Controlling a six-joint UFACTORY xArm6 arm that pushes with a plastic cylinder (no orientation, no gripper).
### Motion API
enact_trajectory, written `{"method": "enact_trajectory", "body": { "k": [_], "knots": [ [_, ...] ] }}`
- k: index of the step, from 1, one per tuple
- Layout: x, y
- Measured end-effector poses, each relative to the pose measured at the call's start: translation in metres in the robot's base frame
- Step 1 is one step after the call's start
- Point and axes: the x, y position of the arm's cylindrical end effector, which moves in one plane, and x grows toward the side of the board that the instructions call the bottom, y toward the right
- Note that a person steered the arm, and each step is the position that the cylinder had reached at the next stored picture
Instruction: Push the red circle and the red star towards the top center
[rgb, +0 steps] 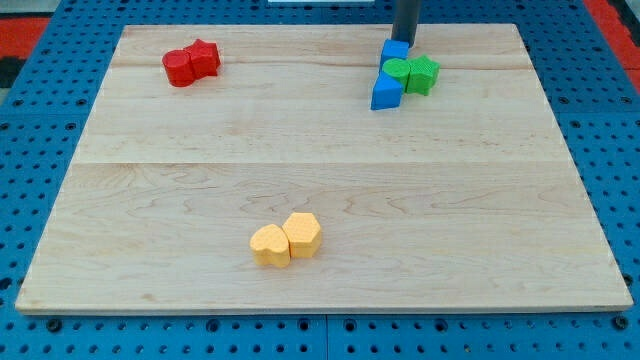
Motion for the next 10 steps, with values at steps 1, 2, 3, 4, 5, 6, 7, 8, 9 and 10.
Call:
{"method": "enact_trajectory", "body": {
  "k": [1,2,3,4,5,6,7,8,9,10],
  "knots": [
    [0.007,0.0],
    [0.008,0.005],
    [-0.007,-0.006],
    [-0.026,-0.044],
    [-0.028,-0.108],
    [-0.009,-0.122],
    [0.008,-0.118],
    [0.017,-0.118],
    [0.033,-0.174],
    [0.056,-0.245]
  ]
}}
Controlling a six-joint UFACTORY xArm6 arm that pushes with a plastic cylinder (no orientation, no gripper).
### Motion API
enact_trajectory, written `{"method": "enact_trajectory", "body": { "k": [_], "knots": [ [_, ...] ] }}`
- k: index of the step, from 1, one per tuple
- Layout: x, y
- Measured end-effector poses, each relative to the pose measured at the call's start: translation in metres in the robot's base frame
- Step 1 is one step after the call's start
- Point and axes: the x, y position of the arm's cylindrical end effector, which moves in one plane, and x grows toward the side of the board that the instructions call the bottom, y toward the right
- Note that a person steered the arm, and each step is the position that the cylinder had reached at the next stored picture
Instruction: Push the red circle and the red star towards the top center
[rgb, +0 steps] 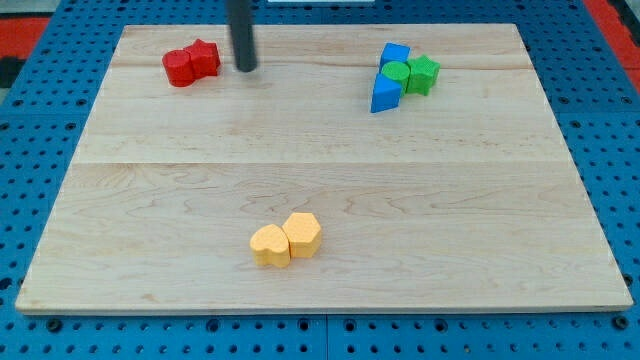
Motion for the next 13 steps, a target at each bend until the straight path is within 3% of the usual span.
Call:
{"method": "enact_trajectory", "body": {
  "k": [2,4,10,13],
  "knots": [
    [0.051,-0.06],
    [0.044,-0.081],
    [-0.019,-0.058],
    [-0.058,-0.092]
  ]
}}
